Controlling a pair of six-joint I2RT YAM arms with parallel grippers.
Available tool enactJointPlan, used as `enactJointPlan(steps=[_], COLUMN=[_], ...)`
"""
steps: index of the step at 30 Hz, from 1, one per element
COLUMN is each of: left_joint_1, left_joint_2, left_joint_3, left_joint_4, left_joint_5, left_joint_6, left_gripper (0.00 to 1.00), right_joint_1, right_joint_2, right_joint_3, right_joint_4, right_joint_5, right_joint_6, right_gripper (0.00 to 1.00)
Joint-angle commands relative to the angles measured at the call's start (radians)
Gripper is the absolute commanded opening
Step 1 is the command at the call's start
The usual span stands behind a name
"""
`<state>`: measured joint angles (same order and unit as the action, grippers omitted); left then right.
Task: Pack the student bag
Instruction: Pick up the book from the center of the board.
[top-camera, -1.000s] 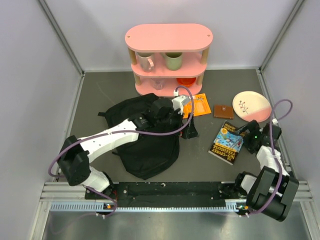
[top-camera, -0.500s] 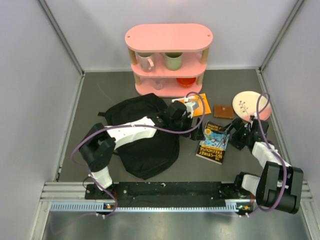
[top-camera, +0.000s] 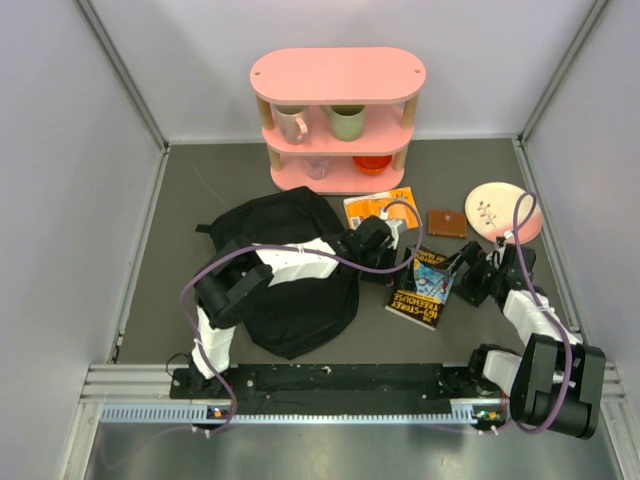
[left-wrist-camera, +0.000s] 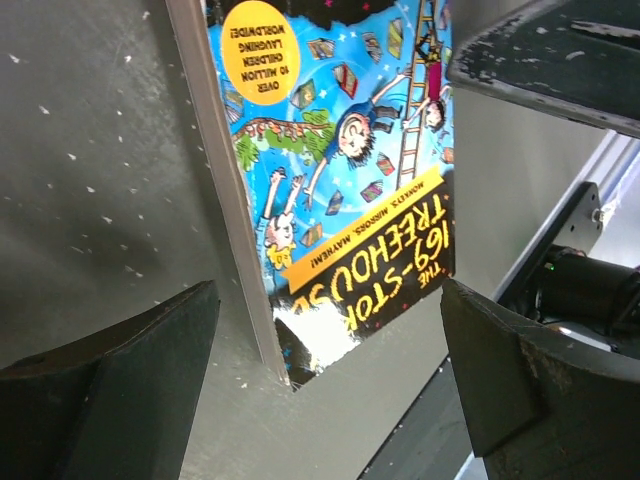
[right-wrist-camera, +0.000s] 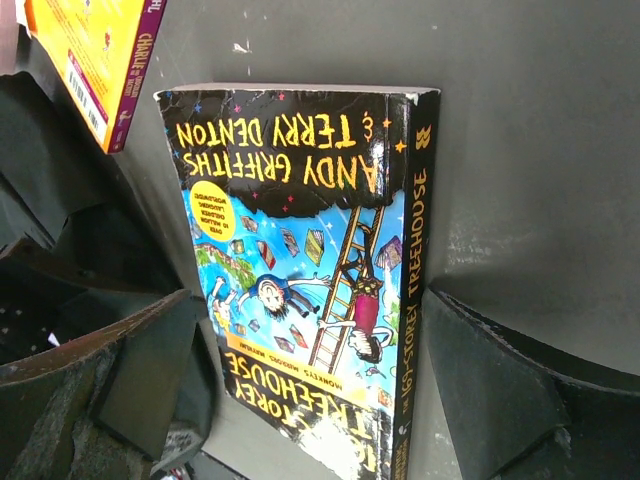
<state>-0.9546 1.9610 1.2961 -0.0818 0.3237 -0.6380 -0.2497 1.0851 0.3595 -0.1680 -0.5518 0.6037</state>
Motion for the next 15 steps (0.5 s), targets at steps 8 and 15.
enactJointPlan(steps=[8,15], left_joint_1=[0.001,0.001], left_joint_2=[0.073,0.078], left_joint_3=[0.072,0.108], left_joint_4=[0.053,0.063], left_joint_5=[0.034,0.107], left_joint_6=[-0.011,-0.031], left_gripper=[0.93,0.74], right_joint_1=[0.012,0.012], right_joint_2=[-0.002,0.004], right_joint_3=[-0.062,-0.068], right_joint_4=[-0.076,-0.064], right_joint_5=[0.026,0.018], right_joint_6=[0.004,0.004], right_gripper=[0.95,0.95])
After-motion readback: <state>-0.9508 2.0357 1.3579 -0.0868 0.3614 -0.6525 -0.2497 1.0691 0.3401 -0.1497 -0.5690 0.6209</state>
